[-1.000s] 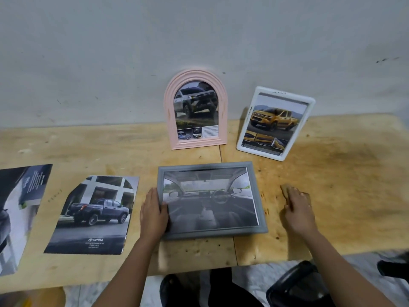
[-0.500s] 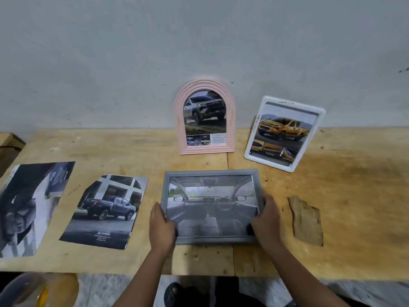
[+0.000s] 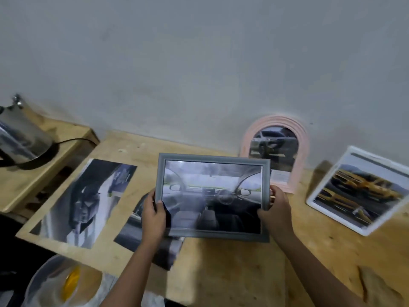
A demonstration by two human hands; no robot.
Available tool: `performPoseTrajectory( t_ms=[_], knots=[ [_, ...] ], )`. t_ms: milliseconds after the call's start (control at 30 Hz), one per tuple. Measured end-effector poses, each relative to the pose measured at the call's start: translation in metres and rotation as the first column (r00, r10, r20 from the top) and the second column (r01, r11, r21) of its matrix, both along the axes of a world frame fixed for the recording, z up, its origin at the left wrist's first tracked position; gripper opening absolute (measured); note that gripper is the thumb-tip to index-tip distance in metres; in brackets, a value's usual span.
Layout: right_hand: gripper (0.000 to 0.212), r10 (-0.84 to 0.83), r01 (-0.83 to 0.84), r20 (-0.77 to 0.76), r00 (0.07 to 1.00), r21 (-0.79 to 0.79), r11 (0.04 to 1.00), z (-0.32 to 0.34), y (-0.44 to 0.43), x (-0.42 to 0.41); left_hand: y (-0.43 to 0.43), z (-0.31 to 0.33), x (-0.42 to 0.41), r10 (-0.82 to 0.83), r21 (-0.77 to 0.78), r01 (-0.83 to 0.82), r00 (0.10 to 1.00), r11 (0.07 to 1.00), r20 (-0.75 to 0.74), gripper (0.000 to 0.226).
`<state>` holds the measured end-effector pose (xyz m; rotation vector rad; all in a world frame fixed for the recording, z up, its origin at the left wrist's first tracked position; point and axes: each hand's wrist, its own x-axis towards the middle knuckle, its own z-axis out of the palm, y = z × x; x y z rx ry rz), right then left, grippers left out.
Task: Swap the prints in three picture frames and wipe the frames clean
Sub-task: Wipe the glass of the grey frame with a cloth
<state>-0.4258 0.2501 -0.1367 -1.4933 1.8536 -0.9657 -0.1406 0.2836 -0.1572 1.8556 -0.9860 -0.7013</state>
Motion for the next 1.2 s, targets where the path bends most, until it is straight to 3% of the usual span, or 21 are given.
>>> performPoseTrajectory(
  t_ms=[167,400,667,800,967,1200],
  knots=[
    [0.057,0.090,-0.092,-0.078,0.993,-0.022,0.995,0.019,-0.070,0.057,-0.066,0.024,0.074,-0.073,-0.052,0.078,0.993,0.996,0.094,0.038],
    [0.031,-0.002,0.009,-0.174,0.985,0.039,0.999,0.031,-0.154,0.111,-0.170,0.036,0.147,-0.200,-0.031,0.213,0.953,0.977,0.228,0.033],
    [0.025,-0.117,0.166,-0.300,0.947,0.144,0.976,0.032,-0.206,0.139,-0.239,0.029,0.170,-0.304,0.024,0.303,0.944,0.953,0.129,0.025],
    [0.026,-0.176,0.262,-0.375,0.910,0.192,0.946,0.039,-0.219,0.140,-0.258,0.021,0.165,-0.375,0.022,0.377,0.910,0.926,0.179,0.020],
    [0.020,-0.185,0.293,-0.418,0.889,0.211,0.932,0.039,-0.223,0.141,-0.273,0.015,0.161,-0.374,0.050,0.371,0.919,0.927,0.121,0.020],
    [0.023,-0.158,0.298,-0.466,0.871,0.246,0.922,0.041,-0.221,0.140,-0.278,0.018,0.159,-0.386,0.076,0.379,0.910,0.922,0.153,0.020]
  ],
)
